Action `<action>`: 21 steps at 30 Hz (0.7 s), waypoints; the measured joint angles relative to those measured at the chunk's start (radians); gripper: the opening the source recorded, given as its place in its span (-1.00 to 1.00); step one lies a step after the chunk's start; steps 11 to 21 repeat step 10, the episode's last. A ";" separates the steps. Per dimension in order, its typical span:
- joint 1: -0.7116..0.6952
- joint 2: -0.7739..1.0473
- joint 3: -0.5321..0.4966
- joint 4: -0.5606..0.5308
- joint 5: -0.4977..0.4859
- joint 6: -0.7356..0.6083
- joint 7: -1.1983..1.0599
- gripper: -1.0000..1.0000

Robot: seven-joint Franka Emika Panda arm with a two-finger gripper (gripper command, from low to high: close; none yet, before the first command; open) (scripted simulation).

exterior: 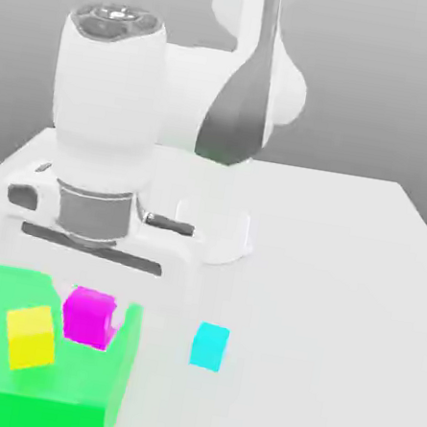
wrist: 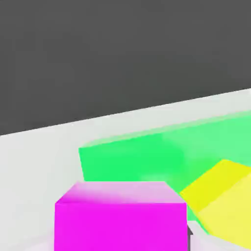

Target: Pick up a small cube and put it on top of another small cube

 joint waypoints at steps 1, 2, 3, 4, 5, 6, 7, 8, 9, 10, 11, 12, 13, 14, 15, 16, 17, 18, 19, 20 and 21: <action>-0.030 -0.008 -0.014 0.003 0.014 -0.011 -0.011 -1.00; -0.081 0.004 -0.006 -0.001 0.024 0.005 -0.019 -1.00; -0.121 0.026 0.007 -0.009 0.029 0.035 -0.023 -1.00; -0.100 0.053 0.026 -0.018 0.031 0.072 -0.024 -1.00; -0.085 0.080 0.035 -0.027 0.031 0.108 -0.024 1.00; -0.083 0.080 0.035 -0.027 0.031 0.108 -0.024 1.00; -0.083 0.080 0.035 -0.027 0.031 0.108 -0.024 1.00; -0.083 0.080 0.035 -0.027 0.031 0.108 -0.024 1.00; -0.083 0.080 0.035 -0.027 0.031 0.108 -0.024 1.00; -0.083 0.080 0.035 -0.027 0.031 0.108 -0.024 1.00; -0.083 0.080 0.035 -0.027 0.031 0.108 -0.024 1.00; -0.083 0.080 0.035 -0.027 0.031 0.108 -0.024 1.00; -0.083 0.080 0.035 -0.027 0.031 0.108 -0.024 1.00; -0.083 0.080 0.035 -0.027 0.031 0.108 -0.024 1.00; -0.083 0.080 0.035 -0.027 0.031 0.108 -0.024 1.00; -0.083 0.080 0.035 -0.027 0.031 0.108 -0.024 1.00; -0.083 0.080 0.035 -0.027 0.031 0.108 -0.024 1.00; -0.083 0.080 0.035 -0.027 0.031 0.108 -0.024 1.00; -0.083 0.080 0.035 -0.027 0.031 0.108 -0.024 1.00; -0.083 0.080 0.035 -0.027 0.031 0.108 -0.024 1.00; -0.083 0.080 0.035 -0.027 0.031 0.108 -0.024 1.00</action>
